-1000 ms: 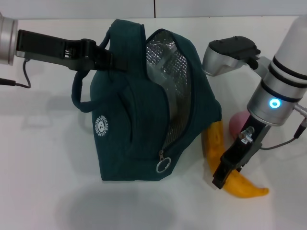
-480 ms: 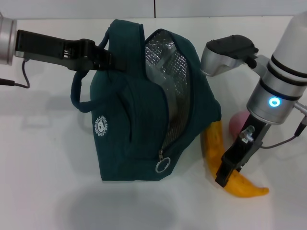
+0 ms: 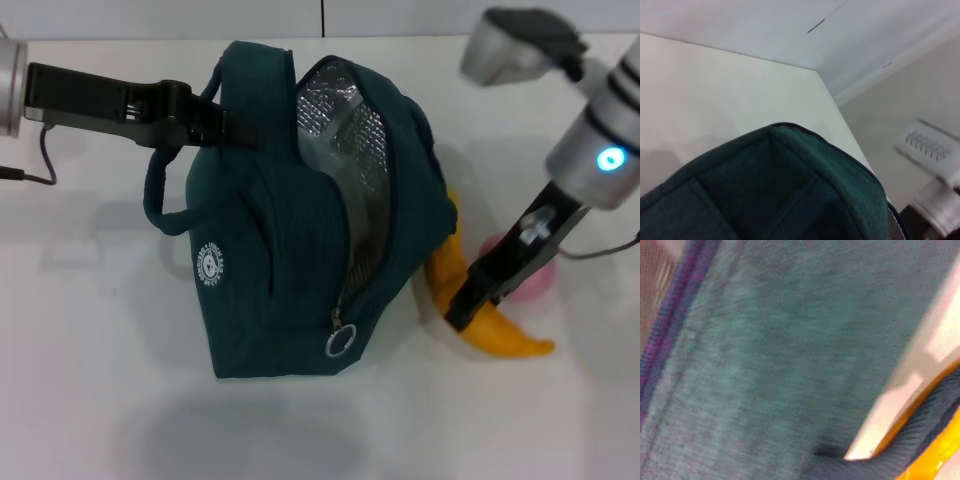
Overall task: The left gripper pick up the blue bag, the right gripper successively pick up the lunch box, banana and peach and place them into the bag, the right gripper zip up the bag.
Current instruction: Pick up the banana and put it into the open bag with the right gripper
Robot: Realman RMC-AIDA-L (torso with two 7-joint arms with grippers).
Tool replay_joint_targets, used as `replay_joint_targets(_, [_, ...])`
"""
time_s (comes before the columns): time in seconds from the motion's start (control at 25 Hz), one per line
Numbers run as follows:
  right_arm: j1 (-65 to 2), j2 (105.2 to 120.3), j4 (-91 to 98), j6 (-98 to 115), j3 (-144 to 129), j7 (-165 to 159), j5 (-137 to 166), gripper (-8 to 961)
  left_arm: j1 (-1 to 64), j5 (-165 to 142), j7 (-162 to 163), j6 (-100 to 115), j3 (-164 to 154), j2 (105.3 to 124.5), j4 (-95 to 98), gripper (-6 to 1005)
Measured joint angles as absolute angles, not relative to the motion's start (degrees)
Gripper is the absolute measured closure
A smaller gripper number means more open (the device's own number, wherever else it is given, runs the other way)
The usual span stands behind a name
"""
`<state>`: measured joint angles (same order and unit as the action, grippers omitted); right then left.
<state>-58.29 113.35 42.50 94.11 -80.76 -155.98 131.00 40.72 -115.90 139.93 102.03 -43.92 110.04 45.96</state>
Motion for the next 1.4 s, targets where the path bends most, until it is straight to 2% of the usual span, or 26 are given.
replay_joint_targets(0.28, [-53.63,109.43,44.82,95.02,-69.75,-153.55,131.05,496,40.61,-114.34,140.14,102.19,-43.82,110.11,45.9,959])
replay_joint_targets(0.56, [-48.65,108.13,46.66,95.81,-54.13,-146.79,130.42,498,40.17,-113.1,140.47,102.44,-43.84,110.38,45.79,959])
replay_joint_targets(0.8, [-46.3,108.09,48.29,97.28,-45.04,-142.52,128.32,500,40.11,-112.77,140.61,102.49,-43.86,110.72,45.48,959])
replay_joint_targets(1.12, [-41.02,107.8,49.95,97.76,-40.33,-135.61,107.96,502,40.05,-109.66,140.63,102.76,-43.86,110.72,43.86,959])
replay_joint_targets(1.28, [-39.81,109.19,47.93,97.28,-40.19,-129.52,99.42,498,39.93,-108.93,140.43,102.62,-43.8,110.77,42.63,960])
replay_joint_targets(1.4, [-40.1,111.69,45.57,97.25,-40.24,-124.49,94.96,493,39.9,-108.9,140.23,102.4,-43.77,110.77,41.73,960])
